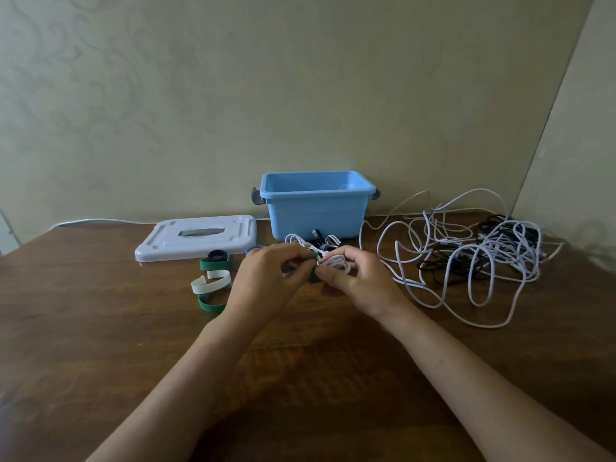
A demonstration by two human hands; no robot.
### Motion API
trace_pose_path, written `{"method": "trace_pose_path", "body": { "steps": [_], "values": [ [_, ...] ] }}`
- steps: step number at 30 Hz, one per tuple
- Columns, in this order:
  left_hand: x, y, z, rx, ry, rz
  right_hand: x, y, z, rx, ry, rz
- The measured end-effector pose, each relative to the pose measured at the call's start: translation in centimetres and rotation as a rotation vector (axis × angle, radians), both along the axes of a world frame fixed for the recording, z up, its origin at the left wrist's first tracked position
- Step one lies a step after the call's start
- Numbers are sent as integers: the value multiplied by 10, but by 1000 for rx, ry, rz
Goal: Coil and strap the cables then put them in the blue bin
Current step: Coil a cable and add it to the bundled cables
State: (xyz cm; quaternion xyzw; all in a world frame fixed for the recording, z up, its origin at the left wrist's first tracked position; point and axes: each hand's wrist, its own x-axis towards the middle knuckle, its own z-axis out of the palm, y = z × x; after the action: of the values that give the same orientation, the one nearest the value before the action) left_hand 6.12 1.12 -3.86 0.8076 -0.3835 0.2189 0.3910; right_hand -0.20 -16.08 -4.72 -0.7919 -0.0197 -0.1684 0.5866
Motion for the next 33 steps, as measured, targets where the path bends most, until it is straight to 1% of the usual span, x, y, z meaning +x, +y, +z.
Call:
{"method": "trace_pose_path", "body": {
  "steps": [2, 5, 8, 12, 14, 17, 22, 25, 27, 28, 30, 31, 33],
  "values": [
    [-1, -1, -1, 8, -47, 6, 1, 0, 0, 32, 33, -2],
    [-3, -2, -1, 26, -134, 18, 0, 1, 2, 132, 73, 18],
    [-4, -1, 0, 32, -162, 25, 0, 1, 3, 202, 121, 30],
    [-6, -3, -2, 65, -181, 46, 1, 2, 3, 262, 195, -12],
    [-8, -3, -2, 125, -177, 37, 2, 2, 2, 278, 253, -37],
    [-8, -2, -2, 235, -150, 4, 3, 1, 1, 238, 314, -97],
    [-10, -2, 2, 352, -243, -17, 2, 6, 3, 137, 331, -141],
    [-13, -8, 4, 472, -272, 32, 1, 2, 4, 177, 324, -134],
    [-13, -12, 2, 529, -204, 41, 0, -1, 7, 219, 330, -107],
    [-12, -13, 1, 511, -153, 29, -1, -2, 8, 244, 335, -89],
    [-7, -12, -3, 400, -69, 9, -1, -1, 8, 310, 337, -31],
    [-5, -11, -4, 314, -13, 8, -1, -1, 7, 341, 339, 2],
    [-2, -10, -5, 79, 191, 10, -1, 2, 6, 389, 350, 44]
  ]
}}
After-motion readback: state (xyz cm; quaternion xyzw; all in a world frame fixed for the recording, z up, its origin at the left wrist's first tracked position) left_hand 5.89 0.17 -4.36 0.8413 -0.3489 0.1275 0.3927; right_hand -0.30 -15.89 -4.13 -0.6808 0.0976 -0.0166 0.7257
